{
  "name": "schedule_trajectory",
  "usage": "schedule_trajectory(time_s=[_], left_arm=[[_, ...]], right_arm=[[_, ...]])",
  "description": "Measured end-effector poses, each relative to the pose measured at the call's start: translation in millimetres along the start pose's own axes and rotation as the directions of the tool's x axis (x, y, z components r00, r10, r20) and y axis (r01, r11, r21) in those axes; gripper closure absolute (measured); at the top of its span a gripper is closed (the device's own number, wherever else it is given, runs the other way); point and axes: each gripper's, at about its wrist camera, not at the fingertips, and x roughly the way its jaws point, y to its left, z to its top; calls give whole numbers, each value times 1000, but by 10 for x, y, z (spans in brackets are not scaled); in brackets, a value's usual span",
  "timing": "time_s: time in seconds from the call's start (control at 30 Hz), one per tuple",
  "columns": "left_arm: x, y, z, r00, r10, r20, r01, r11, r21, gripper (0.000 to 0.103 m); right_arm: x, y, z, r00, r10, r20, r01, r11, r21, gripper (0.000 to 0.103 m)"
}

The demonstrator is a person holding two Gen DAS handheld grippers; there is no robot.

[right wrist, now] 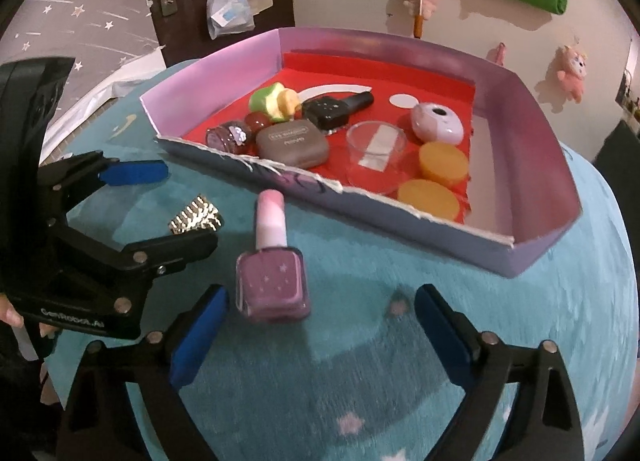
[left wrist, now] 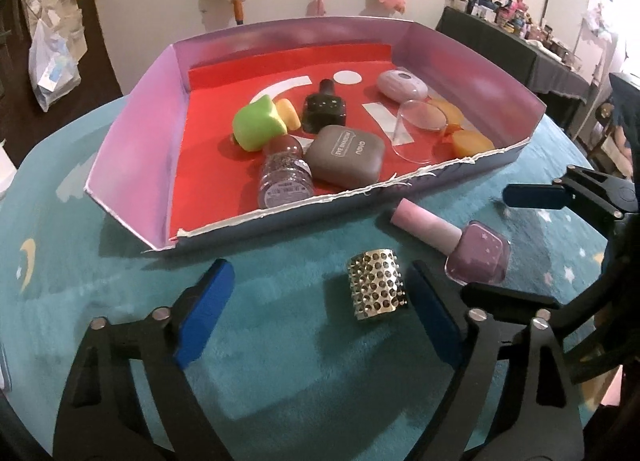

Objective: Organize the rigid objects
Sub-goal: 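Grasp the gold studded cylinder with the left tool while the right grasps the lilac nail polish, then carry the studded cylinder and lilac nail polish into the pink box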

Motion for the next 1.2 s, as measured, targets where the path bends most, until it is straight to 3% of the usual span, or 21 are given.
schedule_trajectory(time_s=[0.2, 0.3, 0.37, 0.4, 0.47, 0.57, 0.87, 1.2], left_arm=[[55, -28, 5, 999, -26, -19, 27, 1000, 15, 37], [40, -58, -2, 999, -48, -8, 49, 998, 27, 52], [27, -92, -9, 997, -72, -4, 72, 997, 39, 70], [22, -104, -11, 997, -75, -4, 75, 996, 44, 73], [2, -121, -21, 996, -86, -2, 86, 995, 46, 79], [-35, -97, -23, 989, -144, -7, 145, 989, 15, 79], [-313, -221, -73, 992, -110, 54, 108, 993, 40, 79], [-412, -288, -123, 993, -103, 65, 100, 994, 54, 79]], right_arm=[[76, 67, 35, 1000, -19, -2, 19, 999, -31, 17], [83, 101, 50, 1000, -17, 9, 18, 999, -45, 25], [82, 123, 55, 1000, -9, 20, 10, 998, -54, 37], [73, 150, 49, 1000, 3, 29, -1, 998, -69, 41], [52, 188, 37, 999, 29, 35, -26, 996, -80, 65], [11, 212, -22, 999, 23, 34, -20, 996, -85, 65], [-282, 150, -157, 997, 14, 72, -12, 1000, -25, 65], [-413, 163, -256, 996, 14, 87, -14, 1000, -4, 65]])
